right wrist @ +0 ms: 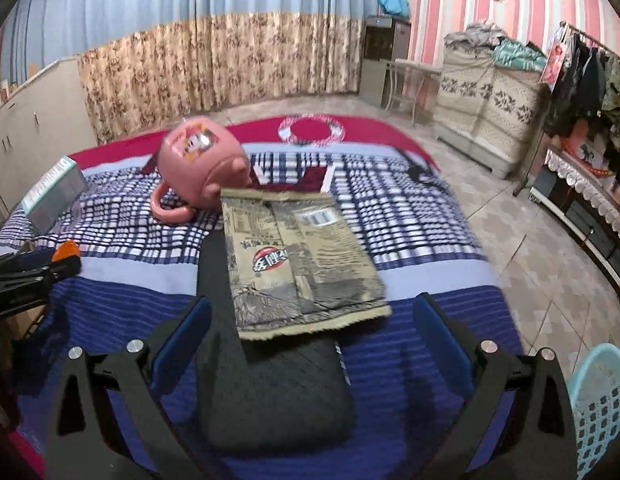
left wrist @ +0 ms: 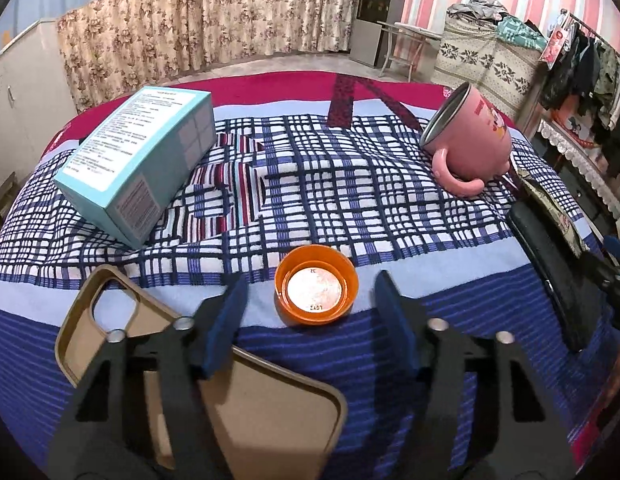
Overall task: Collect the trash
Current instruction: 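Grasp the orange lid with the left gripper while the right gripper grasps the beige paper packet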
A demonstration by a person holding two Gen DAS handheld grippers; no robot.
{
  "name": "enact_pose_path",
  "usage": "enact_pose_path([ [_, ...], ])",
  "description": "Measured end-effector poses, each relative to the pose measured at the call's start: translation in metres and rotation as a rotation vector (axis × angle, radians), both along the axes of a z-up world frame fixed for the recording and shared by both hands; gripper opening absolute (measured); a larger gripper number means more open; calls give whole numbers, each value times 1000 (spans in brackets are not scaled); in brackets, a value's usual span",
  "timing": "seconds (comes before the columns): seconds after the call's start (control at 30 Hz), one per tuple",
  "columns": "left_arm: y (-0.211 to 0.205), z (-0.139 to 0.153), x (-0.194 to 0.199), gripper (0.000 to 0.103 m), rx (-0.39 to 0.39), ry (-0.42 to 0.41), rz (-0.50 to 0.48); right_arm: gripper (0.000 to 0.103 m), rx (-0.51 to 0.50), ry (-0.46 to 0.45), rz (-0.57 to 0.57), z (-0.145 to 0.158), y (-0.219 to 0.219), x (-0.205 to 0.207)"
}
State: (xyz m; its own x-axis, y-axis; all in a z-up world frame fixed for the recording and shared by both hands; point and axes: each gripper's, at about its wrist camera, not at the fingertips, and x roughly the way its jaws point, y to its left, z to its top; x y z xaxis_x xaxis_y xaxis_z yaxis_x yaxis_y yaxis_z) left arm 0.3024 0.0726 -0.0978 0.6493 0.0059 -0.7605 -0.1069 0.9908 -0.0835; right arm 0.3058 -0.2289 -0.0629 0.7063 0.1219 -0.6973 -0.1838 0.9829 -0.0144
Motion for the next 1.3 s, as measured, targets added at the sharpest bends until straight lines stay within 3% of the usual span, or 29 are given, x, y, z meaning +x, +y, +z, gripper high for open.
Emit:
enact_pose_path([
  [0.03, 1, 0, -1, 56, -7, -6, 0, 95, 0, 8, 1, -3, 2, 3],
  [0.1, 2, 0, -3, 42, -19, -11, -3, 71, 2, 21, 16, -6, 4, 6],
  [0.27, 4, 0, -4, 40, -22, -21, -15, 42, 73, 28, 48, -4, 2, 3],
  [0.3, 2, 1, -5, 40, -16, -25, -19, 26, 84, 20, 51, -1, 1, 0],
  [0.33, 1, 1, -6, 40, -12, -29, -21, 18, 92, 18, 51, 1, 0, 0],
  [0.67, -15, 26, -22, 40, 7, -91, -22, 6, 118, -50, 3, 27, -48, -40],
  [1.3, -98, 69, -70, 40, 4, -183, -165, 4, 156, -135, -116, 51, -130, -128],
])
